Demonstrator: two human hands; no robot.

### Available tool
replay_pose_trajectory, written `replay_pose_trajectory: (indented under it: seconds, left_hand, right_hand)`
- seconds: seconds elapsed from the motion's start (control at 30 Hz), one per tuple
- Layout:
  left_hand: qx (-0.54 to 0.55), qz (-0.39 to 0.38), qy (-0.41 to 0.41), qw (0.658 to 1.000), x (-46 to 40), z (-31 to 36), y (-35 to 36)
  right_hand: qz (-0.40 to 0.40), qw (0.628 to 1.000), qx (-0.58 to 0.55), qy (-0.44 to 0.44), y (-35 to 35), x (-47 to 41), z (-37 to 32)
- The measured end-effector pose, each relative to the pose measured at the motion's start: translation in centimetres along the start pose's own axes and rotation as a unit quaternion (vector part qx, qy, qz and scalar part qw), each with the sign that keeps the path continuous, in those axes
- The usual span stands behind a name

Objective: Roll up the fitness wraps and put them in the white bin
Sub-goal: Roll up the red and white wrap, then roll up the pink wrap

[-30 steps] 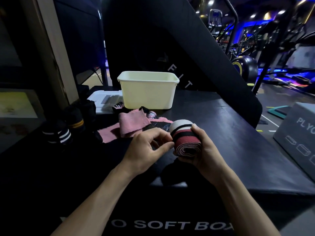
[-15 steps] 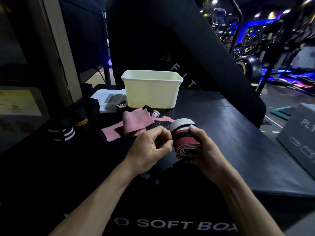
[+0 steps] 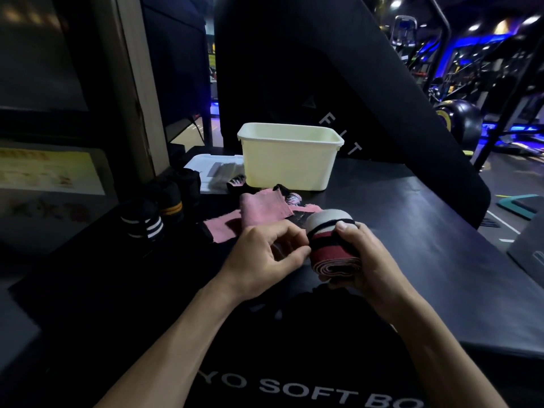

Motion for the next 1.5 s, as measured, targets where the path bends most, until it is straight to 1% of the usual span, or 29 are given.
replay_pose_trajectory:
  seconds: [0.1, 0.2, 0.27, 0.4, 0.57, 0.67, 0.73, 0.8, 0.83, 0.87, 0.97, 1.03, 1.1, 1.17, 1.23, 1.37, 1.43, 1.5]
  left_hand:
    - [-0.061, 0.017, 0.033, 0.997, 0.7, 0.0, -1.6]
    - [-0.073, 0.037, 0.042, 0.996, 1.5, -0.1, -3.4]
    - [-0.06, 0.058, 0.027, 0.996, 2.0, -0.4, -4.7]
    - [-0.032, 0.1, -0.036, 0.994, 3.4, -2.0, -7.6]
    - [-0.03, 0.116, -0.066, 0.991, 5.7, -3.9, -11.2]
    - [-0.045, 0.13, -0.088, 0.987, 6.6, -4.6, -12.6]
    - [-0.057, 0.169, -0.11, 0.978, 6.7, -4.8, -13.1]
    - [-0.088, 0.203, -0.146, 0.964, 6.3, -5.2, -13.2]
    - [-0.107, 0.197, -0.159, 0.961, 6.0, -5.4, -13.1]
    - [-0.127, 0.174, -0.16, 0.963, 5.7, -5.7, -12.6]
    - [-0.184, 0.069, -0.179, 0.964, 4.5, -6.2, -11.0]
    - [-0.202, 0.025, -0.212, 0.956, 3.5, -6.7, -10.3]
    - [-0.234, -0.02, -0.239, 0.942, 2.3, -7.4, -9.9]
    - [-0.282, -0.06, -0.234, 0.928, 1.3, -7.9, -9.7]
    - [-0.291, -0.069, -0.215, 0.93, 0.7, -8.4, -9.8]
    - [-0.289, -0.048, -0.196, 0.936, 0.7, -8.6, -10.1]
    - [-0.269, -0.034, -0.18, 0.946, 0.7, -8.8, -10.2]
    - [-0.265, -0.025, -0.157, 0.951, 0.4, -9.1, -10.1]
  right_hand:
    - [-0.021, 1.0, 0.018, 0.0, 1.6, 0.2, 0.1]
    - [-0.034, 0.999, 0.01, -0.004, 3.6, 0.2, 0.2]
    - [-0.042, 0.999, -0.01, -0.006, 5.2, 0.2, 0.3]
    - [-0.054, 0.997, -0.049, -0.019, 8.4, 0.1, 0.7]
    - [-0.105, 0.991, 0.063, -0.049, 11.2, 0.2, 0.5]
    - [-0.133, 0.979, 0.142, -0.066, 12.7, -0.6, -0.5]
    - [-0.129, 0.975, 0.164, -0.081, 13.9, -1.7, -1.4]
    - [-0.088, 0.979, 0.159, -0.097, 14.9, -3.8, -2.3]
    - [-0.057, 0.98, 0.162, -0.103, 15.4, -5.1, -2.9]
    - [-0.027, 0.979, 0.171, -0.109, 15.8, -6.5, -3.5]
    - [0.026, 0.974, 0.192, -0.115, 16.6, -11.1, -4.6]
    - [0.022, 0.966, 0.23, -0.116, 17.0, -13.7, -4.6]
    - [0.003, 0.948, 0.29, -0.131, 17.6, -15.5, -4.3]
    - [-0.005, 0.928, 0.342, -0.149, 18.2, -16.9, -3.9]
    - [-0.007, 0.911, 0.38, -0.162, 19.0, -18.0, -3.6]
    - [-0.018, 0.878, 0.447, -0.17, 19.8, -19.6, -1.9]
    - [-0.06, 0.867, 0.471, -0.151, 19.7, -20.0, -0.9]
    - [-0.098, 0.856, 0.483, -0.158, 19.3, -19.7, -1.2]
Point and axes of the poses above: each hand's wrist, its own x-axis away from the middle knuckle, its own y-axis out of the palm, z = x × y, the point moved 2 cm from there along -x, towards the middle knuckle, and after that the axes turned 2 degrees about -x, right-handed, at the moved point
